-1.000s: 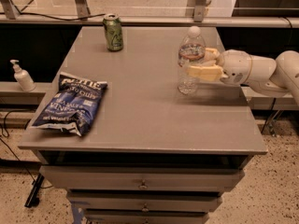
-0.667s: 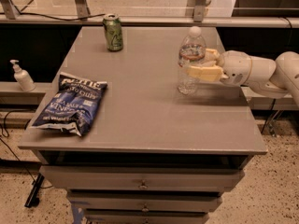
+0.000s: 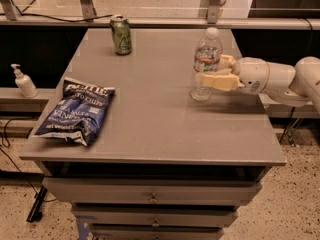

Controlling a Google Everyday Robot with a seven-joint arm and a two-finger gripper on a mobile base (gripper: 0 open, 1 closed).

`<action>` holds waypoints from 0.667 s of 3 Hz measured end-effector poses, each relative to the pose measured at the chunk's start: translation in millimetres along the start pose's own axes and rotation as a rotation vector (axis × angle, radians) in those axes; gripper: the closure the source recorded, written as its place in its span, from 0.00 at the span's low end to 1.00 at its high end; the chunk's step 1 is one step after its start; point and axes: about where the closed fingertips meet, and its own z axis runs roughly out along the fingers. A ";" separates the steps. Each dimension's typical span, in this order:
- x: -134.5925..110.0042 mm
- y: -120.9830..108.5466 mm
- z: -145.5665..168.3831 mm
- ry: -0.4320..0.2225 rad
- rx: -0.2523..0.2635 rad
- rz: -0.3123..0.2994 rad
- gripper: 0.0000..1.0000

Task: Place water bottle upright

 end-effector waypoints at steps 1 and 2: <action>-8.0 1.5 -3.9 0.013 0.004 -0.014 0.00; -45.6 7.9 -25.7 0.028 0.057 -0.098 0.00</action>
Offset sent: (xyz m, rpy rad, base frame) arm -0.0302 -0.0715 0.0936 -0.0785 -0.1922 -0.1669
